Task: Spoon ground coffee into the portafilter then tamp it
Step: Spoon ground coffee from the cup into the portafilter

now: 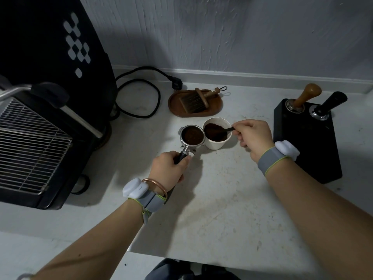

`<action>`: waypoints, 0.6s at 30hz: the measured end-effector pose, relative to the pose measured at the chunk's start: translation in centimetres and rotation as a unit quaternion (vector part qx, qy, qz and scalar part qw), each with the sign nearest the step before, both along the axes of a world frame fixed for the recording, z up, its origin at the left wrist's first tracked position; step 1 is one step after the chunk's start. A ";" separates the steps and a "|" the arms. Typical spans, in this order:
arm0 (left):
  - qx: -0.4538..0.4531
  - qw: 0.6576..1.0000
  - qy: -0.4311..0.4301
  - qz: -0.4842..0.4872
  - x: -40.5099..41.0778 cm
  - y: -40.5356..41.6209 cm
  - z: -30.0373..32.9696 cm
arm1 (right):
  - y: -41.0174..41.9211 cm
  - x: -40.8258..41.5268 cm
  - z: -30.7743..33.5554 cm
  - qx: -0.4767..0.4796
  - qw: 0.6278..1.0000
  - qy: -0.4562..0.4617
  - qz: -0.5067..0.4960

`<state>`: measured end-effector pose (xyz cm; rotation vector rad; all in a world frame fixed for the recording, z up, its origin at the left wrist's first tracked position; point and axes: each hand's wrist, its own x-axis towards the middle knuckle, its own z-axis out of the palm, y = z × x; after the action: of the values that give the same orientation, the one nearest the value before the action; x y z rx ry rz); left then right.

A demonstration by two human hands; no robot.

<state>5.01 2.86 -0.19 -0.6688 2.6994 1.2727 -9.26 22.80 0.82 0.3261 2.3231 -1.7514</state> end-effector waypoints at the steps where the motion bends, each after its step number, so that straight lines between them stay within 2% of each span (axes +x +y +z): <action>1: -0.001 1.000 0.001 0.000 0.0 0.0 0.0 | 0.1 0.0 0.0 -0.013 1.000 -0.011 -0.009; 5: -0.005 1.000 0.002 0.000 0.1 0.1 0.2 | 0.7 0.0 0.0 -0.069 0.996 -0.035 -0.040; 18: 0.002 1.000 0.004 -0.015 0.5 0.6 0.7 | 1.6 0.0 0.5 -0.144 0.986 -0.053 -0.069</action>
<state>5.50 3.49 0.55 -0.6214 2.7020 1.2752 -9.25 24.44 1.36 0.5238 1.9814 -2.0469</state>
